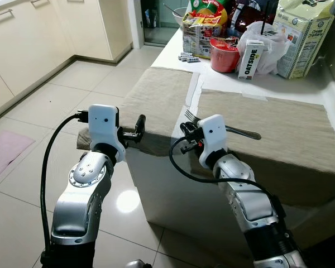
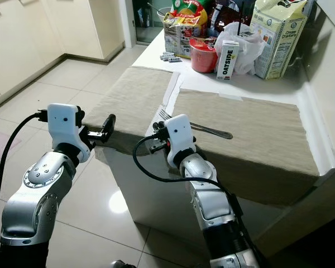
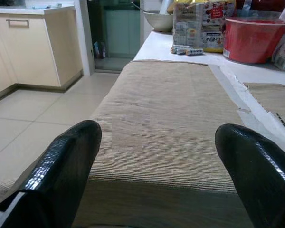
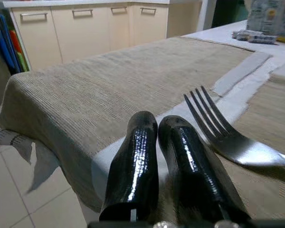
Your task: Setting the table
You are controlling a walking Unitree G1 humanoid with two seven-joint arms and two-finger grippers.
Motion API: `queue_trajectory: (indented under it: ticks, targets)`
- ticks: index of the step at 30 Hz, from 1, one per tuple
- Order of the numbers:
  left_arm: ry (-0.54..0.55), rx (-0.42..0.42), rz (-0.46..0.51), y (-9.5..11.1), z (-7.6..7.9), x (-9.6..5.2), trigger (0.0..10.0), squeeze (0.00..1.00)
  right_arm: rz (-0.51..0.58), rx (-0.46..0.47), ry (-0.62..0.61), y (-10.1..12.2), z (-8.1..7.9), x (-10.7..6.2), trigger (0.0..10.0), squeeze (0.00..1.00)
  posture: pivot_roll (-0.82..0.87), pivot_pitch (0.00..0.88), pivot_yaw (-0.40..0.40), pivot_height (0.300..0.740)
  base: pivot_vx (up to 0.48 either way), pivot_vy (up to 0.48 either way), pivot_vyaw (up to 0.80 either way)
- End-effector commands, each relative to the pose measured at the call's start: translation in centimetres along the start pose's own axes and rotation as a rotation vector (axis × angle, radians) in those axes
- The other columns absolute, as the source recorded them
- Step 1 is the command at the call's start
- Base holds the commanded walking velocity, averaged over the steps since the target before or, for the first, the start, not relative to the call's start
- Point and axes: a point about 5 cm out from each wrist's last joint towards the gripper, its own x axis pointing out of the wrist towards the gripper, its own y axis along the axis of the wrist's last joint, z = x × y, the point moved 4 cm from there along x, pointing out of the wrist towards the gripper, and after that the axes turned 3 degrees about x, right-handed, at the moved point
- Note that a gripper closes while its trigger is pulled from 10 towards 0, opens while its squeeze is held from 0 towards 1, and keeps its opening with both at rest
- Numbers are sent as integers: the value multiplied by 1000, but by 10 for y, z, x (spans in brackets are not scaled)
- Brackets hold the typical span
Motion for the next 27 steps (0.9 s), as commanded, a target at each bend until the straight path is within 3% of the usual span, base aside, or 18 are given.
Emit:
queue_trajectory:
  ticks: [1, 18, 27]
  targets:
    - [13, -1, -1, 2, -2, -3, 10000, 0, 22, -36, 8, 10, 3, 11, 10000, 0, -39, 13, 64, 740, 0, 0, 0]
    - [19, -7, -21, 1, -4, -10, 10000, 0, 20, -80, -48, 17, 25, 32, 10000, 0, -27, 61, 68, 740, 0, 0, 0]
    - [14, -14, -30, 0, -2, -9, 10000, 0, -6, -132, -107, 16, 47, 42, 10000, 0, -36, 80, 63, 740, 0, 0, 0]
